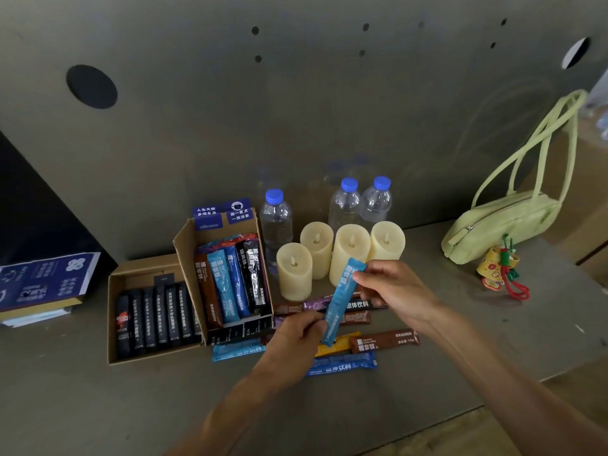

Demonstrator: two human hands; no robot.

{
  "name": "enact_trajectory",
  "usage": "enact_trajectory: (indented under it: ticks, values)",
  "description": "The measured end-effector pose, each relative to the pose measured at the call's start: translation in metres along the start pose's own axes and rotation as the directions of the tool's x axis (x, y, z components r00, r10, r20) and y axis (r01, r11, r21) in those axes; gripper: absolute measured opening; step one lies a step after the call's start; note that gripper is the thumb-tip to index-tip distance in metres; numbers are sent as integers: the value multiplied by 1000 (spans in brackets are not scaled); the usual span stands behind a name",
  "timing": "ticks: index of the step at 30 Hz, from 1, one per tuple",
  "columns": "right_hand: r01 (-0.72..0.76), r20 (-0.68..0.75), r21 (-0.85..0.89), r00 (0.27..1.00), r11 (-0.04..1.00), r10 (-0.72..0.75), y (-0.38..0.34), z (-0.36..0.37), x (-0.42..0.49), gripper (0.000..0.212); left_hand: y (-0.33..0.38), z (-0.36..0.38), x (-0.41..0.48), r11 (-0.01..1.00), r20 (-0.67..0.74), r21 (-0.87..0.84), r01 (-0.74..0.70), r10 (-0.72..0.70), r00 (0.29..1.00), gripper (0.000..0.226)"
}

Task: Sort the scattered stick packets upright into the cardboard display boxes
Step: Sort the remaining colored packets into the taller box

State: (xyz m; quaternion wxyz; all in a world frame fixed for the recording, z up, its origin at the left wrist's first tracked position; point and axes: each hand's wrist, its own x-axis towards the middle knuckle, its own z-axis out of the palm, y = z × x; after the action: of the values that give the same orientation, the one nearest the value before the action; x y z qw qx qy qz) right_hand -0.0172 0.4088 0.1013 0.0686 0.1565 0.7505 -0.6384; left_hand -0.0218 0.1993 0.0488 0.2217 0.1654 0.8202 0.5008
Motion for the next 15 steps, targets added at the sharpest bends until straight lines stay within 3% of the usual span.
enact_trajectory:
  ticks: [4,10,15]
  values:
    - [11,-8,6,1000,1000,-11,-2,8,3,12,4,-4,-8,998,-88,-55,-30,25,996,7]
    - [75,95,1,993,997,-75,-18,40,-2,10,0,-22,-27,998,-227,-40,-40,30,973,10]
    - [166,210,-238,971,957,-116,-14,91,1,7,-17,-44,-36,997,-428,-75,2,-35,903,15]
